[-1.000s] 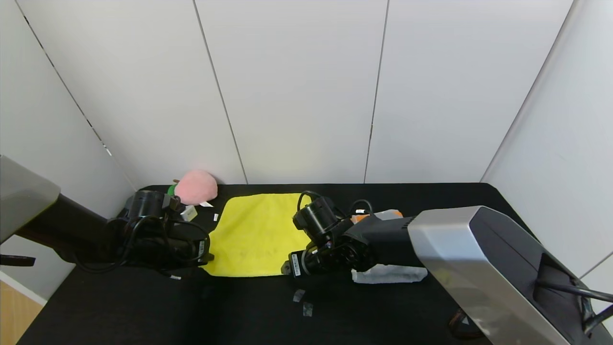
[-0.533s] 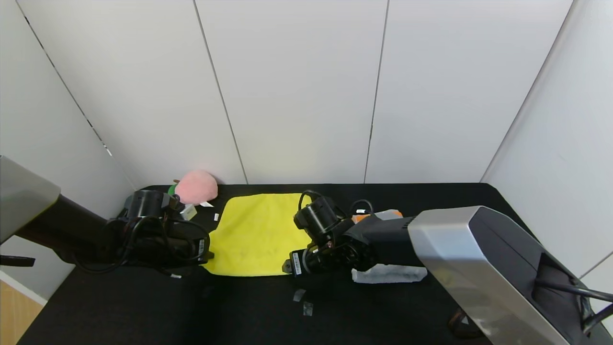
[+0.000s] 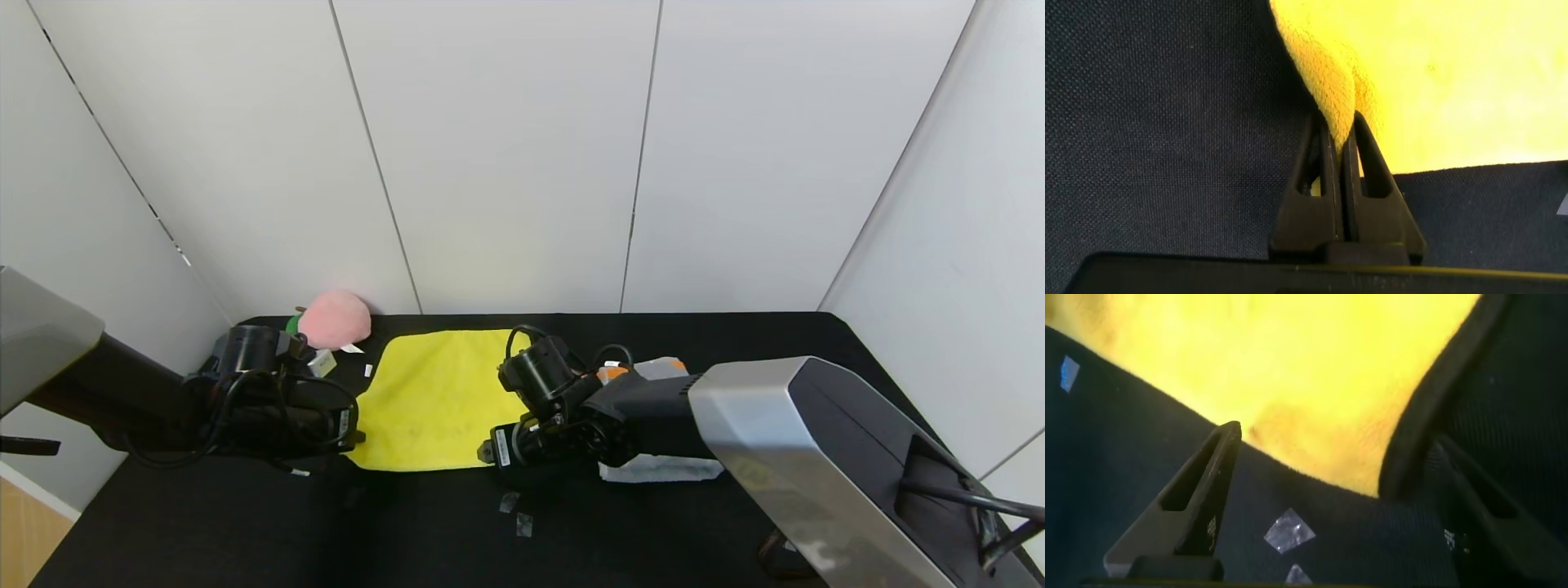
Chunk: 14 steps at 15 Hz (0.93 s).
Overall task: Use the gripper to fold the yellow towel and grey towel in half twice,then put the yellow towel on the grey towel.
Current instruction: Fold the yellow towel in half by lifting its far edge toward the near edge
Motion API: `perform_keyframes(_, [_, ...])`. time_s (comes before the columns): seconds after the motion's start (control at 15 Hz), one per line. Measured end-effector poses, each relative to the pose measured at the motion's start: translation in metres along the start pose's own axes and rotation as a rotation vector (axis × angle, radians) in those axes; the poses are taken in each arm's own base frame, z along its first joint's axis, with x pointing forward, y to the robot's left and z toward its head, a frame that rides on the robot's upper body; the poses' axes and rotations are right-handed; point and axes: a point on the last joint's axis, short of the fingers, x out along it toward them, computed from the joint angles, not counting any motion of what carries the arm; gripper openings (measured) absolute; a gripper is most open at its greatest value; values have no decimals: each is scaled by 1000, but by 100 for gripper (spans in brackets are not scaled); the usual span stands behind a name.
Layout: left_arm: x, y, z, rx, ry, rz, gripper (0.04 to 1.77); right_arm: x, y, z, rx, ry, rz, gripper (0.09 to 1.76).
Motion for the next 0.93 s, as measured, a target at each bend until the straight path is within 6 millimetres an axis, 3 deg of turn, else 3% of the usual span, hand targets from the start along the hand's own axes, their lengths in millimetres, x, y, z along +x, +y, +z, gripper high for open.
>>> perform_keyframes(0.33, [1,0,-1,9,0,0,12,-1,2,1,-3,-6,7,155])
perform_keyframes(0.53, [1,0,-2,9,1,0,12,-1,3,-1,-4,-1,4,111])
perform_keyframes(0.73, [2,1,-2,8,3,0,12,0,4,-2,-6,-2,-2,81])
perform_keyframes(0.8, [2,1,-2,9,3,0,12,0,4,-2,-6,0,-4,63])
perform_keyframes(0.87, [2,1,-2,9,3,0,12,1,4,-3,-4,3,-5,12])
perform_keyframes(0.93, [2,1,-2,9,3,0,12,1,5,-3,-6,4,-4,14])
